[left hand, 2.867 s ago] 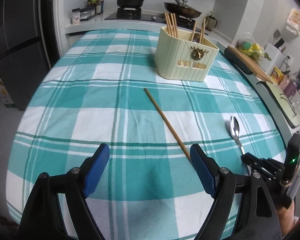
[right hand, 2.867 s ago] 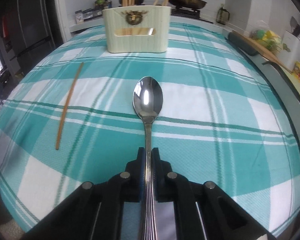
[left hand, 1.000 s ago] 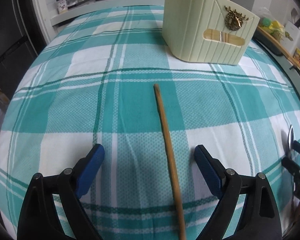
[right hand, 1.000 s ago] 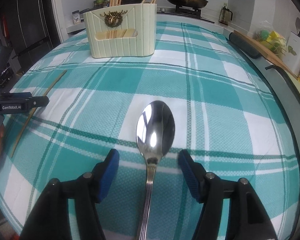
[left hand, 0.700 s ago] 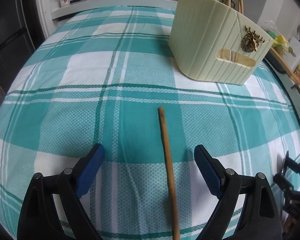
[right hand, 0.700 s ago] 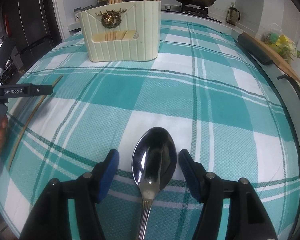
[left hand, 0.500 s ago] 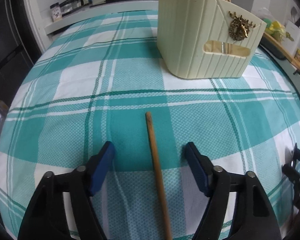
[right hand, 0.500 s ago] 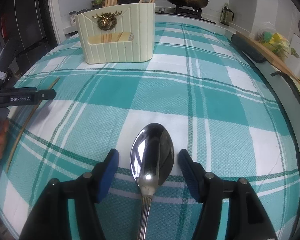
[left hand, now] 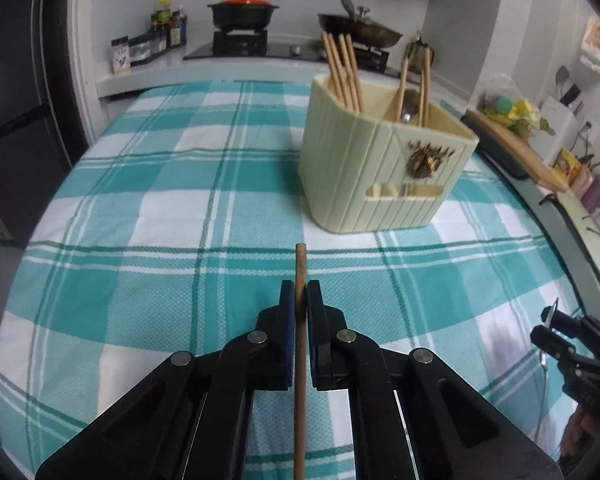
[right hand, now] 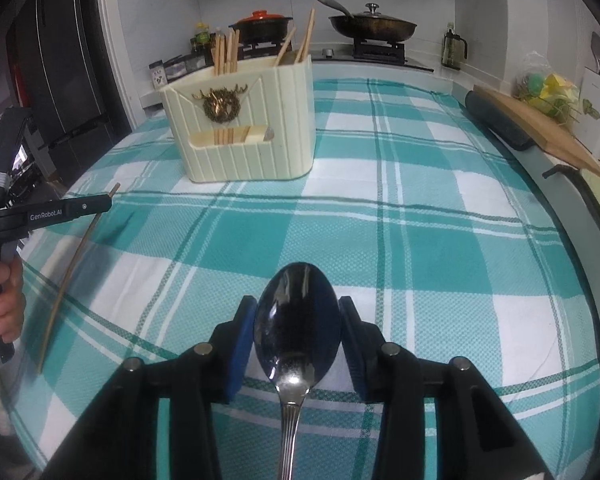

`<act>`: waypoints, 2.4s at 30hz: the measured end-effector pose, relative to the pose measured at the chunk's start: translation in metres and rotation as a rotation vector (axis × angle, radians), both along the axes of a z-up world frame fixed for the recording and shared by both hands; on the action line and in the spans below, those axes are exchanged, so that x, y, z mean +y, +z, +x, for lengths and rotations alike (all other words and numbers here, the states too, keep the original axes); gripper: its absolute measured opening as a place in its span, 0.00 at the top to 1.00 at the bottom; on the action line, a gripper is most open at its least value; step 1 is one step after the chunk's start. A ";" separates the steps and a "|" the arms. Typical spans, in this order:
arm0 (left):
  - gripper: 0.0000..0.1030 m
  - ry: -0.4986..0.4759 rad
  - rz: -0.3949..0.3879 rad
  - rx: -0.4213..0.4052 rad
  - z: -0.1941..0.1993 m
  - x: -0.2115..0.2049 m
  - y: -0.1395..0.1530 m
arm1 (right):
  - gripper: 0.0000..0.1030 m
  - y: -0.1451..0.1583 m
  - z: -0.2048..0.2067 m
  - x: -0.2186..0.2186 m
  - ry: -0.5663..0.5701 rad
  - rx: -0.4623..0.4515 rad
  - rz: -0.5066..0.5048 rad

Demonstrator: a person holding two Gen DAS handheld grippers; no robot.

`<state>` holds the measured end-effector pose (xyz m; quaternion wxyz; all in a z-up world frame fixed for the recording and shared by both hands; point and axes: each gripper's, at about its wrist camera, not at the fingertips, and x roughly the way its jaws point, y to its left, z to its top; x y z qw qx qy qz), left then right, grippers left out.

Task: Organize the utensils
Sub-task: 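Carry the spoon and chopstick over the cream holder with both tools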

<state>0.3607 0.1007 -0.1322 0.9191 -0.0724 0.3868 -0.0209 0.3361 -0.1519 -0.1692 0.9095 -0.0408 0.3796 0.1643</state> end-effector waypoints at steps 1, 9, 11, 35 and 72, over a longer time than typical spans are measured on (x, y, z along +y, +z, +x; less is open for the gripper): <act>0.96 -0.003 -0.009 -0.026 -0.008 0.000 0.011 | 0.60 0.008 -0.004 0.000 0.004 -0.018 0.010; 0.96 -0.018 -0.060 -0.206 -0.067 0.007 0.082 | 0.60 0.068 -0.047 0.005 0.049 -0.169 0.057; 0.96 -0.021 -0.074 -0.237 -0.079 0.008 0.092 | 0.60 0.078 -0.058 0.006 0.058 -0.198 0.061; 0.97 -0.039 -0.130 -0.321 -0.125 0.006 0.121 | 0.60 0.119 -0.093 0.007 0.070 -0.302 0.098; 0.97 -0.102 -0.089 -0.462 -0.006 0.003 0.243 | 0.60 0.244 0.041 0.033 0.132 -0.392 0.120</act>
